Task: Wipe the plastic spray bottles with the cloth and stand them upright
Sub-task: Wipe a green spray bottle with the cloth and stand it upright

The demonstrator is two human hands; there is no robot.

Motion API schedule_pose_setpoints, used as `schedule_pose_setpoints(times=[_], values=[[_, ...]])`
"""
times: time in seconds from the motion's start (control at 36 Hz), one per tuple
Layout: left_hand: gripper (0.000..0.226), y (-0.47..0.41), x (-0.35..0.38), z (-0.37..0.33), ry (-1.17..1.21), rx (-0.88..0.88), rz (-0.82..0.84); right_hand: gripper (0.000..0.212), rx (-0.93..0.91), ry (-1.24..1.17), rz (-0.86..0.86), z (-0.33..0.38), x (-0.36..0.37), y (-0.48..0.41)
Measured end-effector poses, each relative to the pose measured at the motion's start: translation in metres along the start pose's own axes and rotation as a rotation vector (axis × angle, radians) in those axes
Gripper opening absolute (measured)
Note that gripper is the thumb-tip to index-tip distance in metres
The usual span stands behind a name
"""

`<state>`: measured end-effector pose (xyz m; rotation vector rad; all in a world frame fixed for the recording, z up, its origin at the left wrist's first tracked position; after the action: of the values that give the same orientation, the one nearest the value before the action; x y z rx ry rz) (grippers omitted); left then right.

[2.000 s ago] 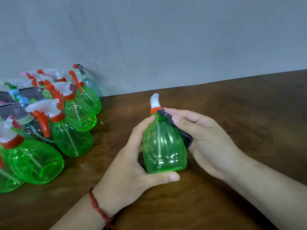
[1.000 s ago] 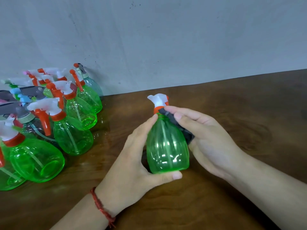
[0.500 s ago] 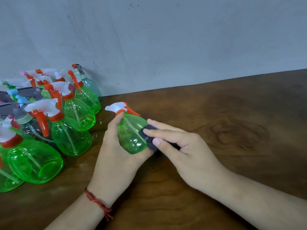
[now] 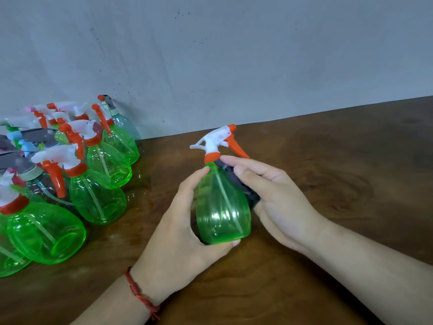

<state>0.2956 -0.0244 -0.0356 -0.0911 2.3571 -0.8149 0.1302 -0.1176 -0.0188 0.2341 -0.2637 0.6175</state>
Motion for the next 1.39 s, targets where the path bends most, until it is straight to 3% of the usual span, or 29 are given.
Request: schedule_pose_setpoints(times=[0.14, 0.31, 0.39, 0.56, 0.72, 1.03, 1.17, 1.25, 1.39], values=[[0.117, -0.001, -0.002, 0.009, -0.058, 0.010, 0.007, 0.029, -0.030, 0.085, 0.000, -0.004, 0.001, 0.001], [0.109, -0.004, -0.014, 0.020, 0.034, -0.098, -0.292, 0.032, -0.230, 0.472, -0.072, -0.015, 0.011, 0.010], [0.108, -0.004, -0.018, 0.022, 0.035, -0.151, -0.361, 0.035, -0.318, 0.620, -0.089, -0.023, 0.019, 0.014], [0.108, -0.004, -0.011, 0.012, 0.051, -0.107, -0.279, 0.032, -0.166, 0.354, -0.108, -0.014, 0.013, 0.007], [0.108, -0.001, -0.001, -0.003, 0.227, -0.051, -0.085, 0.034, 0.062, -0.109, 0.061, 0.001, 0.006, 0.006], [0.120, -0.002, -0.003, -0.006, 0.164, -0.048, 0.097, 0.033, 0.044, -0.014, 0.031, -0.005, 0.004, 0.005], [0.108, -0.006, -0.007, 0.004, 0.226, -0.139, -0.154, 0.035, 0.031, 0.036, 0.056, -0.015, 0.010, 0.004], [0.103, -0.009, -0.010, 0.013, 0.258, -0.206, -0.332, 0.039, -0.030, 0.201, 0.031, -0.019, 0.011, 0.006], [0.111, -0.005, -0.010, 0.017, 0.283, -0.245, -0.406, 0.040, -0.088, 0.331, -0.033, -0.017, 0.012, 0.003]])
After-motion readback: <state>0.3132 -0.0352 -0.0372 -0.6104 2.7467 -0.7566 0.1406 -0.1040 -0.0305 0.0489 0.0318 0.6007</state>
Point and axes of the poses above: each hand's wrist, its own y-axis away from the middle knuckle, its own x-axis out of the palm, z = x × y, the point moved 2 cm from there along -y, towards the middle knuckle, and after that the axes turned 15 degrees about x, right-handed, at the moved point
